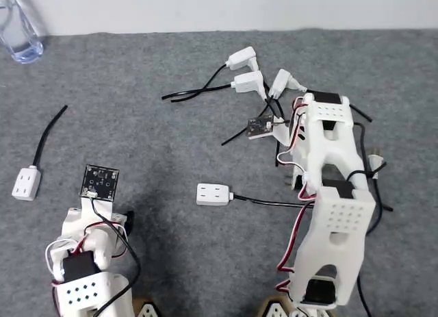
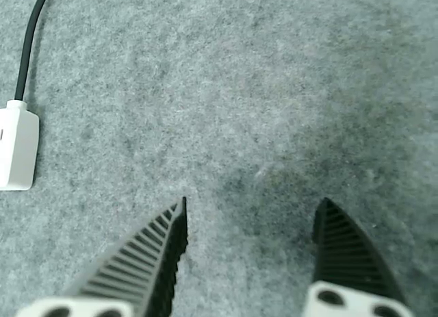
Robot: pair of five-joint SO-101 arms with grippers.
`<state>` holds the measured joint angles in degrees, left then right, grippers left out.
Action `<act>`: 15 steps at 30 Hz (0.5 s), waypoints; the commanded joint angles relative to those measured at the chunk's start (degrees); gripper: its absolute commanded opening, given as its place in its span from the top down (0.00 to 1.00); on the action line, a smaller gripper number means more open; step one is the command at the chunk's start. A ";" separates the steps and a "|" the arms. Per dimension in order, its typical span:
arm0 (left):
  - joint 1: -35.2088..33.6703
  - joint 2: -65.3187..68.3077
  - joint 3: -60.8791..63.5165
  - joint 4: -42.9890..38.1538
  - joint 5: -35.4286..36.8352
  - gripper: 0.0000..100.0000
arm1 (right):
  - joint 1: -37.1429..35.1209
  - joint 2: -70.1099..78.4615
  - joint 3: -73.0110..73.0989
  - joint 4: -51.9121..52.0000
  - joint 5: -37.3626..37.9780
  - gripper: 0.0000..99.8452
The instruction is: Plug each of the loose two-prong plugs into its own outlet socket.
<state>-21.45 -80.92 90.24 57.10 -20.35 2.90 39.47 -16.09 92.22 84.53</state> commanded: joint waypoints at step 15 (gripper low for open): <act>0.53 -0.35 -0.31 -0.88 0.44 0.72 | -1.01 -1.80 1.58 0.57 -1.58 0.99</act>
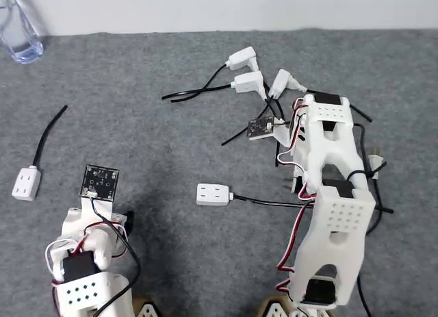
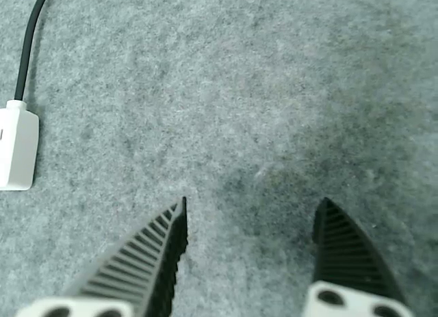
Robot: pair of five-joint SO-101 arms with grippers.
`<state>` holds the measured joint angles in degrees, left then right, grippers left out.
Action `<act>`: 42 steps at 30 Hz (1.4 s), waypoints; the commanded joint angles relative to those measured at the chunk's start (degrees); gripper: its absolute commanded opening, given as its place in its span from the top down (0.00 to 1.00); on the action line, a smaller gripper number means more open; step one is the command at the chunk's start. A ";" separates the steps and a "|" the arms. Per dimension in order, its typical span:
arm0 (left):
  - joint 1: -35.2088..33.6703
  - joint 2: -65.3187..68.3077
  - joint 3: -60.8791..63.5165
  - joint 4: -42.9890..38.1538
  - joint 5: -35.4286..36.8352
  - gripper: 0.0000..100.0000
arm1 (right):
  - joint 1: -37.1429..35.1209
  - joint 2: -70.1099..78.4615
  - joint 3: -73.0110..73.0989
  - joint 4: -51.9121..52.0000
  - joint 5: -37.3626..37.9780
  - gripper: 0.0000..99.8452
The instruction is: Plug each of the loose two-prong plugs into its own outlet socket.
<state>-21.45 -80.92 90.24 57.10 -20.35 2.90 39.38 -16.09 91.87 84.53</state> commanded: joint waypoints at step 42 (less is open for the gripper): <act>42.20 0.44 6.55 -35.52 47.03 0.71 | -30.11 -25.89 6.07 10.95 -37.10 0.99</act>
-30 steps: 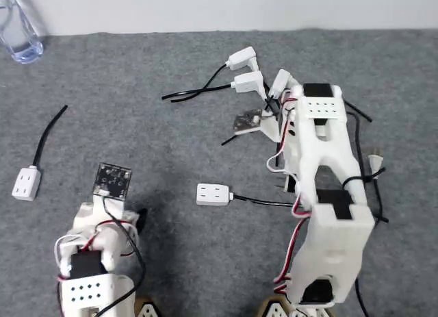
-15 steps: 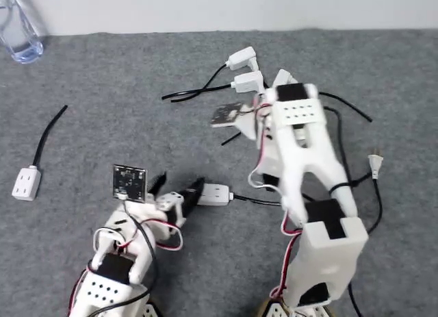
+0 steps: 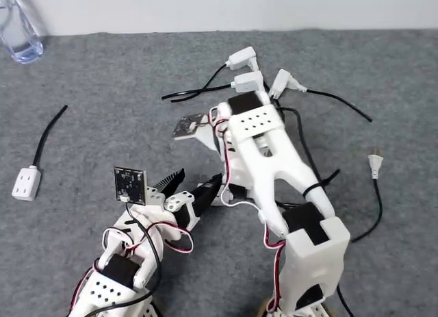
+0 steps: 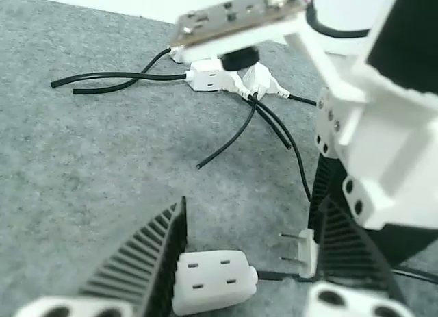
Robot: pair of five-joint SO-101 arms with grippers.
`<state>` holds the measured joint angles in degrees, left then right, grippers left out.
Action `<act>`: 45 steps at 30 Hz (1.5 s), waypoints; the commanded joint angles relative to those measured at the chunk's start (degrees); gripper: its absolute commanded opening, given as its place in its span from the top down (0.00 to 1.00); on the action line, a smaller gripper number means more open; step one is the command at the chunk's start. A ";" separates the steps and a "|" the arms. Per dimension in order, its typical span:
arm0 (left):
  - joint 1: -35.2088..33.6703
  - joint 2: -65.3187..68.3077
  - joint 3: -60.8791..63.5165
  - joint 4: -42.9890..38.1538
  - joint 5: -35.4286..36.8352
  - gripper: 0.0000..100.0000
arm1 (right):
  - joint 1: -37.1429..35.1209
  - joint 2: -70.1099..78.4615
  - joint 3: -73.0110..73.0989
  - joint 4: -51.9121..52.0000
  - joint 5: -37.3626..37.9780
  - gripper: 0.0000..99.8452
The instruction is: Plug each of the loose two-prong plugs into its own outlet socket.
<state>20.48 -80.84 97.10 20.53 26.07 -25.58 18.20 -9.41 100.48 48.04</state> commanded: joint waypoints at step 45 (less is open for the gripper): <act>-0.18 0.26 -0.31 3.43 0.35 0.71 | 21.58 -5.49 4.13 -8.13 20.40 0.99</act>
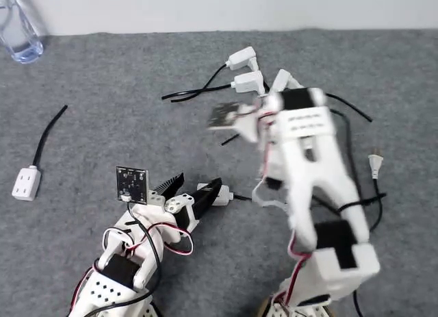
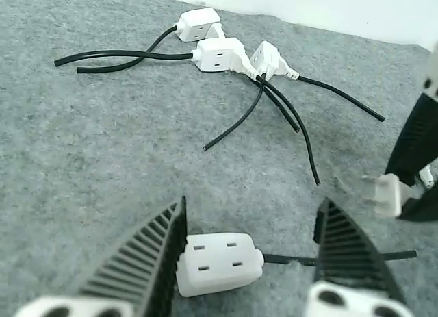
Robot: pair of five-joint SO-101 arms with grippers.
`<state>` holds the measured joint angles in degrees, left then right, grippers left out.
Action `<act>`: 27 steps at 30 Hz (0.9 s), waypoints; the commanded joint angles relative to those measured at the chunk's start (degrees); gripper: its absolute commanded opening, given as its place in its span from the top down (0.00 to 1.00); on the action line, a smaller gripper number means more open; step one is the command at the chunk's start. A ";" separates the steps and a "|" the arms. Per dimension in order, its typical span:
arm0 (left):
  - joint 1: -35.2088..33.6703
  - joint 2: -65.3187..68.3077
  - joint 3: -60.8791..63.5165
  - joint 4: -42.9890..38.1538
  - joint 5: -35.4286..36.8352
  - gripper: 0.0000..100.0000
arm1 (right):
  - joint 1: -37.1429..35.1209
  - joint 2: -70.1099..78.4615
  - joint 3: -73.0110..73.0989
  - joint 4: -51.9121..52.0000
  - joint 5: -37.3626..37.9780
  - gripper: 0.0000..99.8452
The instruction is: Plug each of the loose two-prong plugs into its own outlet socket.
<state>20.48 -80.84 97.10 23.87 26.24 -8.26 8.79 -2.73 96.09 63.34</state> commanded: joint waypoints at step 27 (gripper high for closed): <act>-0.09 0.26 -0.31 0.09 0.18 0.71 | 7.69 21.14 -2.90 -14.73 15.56 0.92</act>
<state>20.48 -80.84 97.10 23.87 26.24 -0.97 30.24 -2.99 80.53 78.64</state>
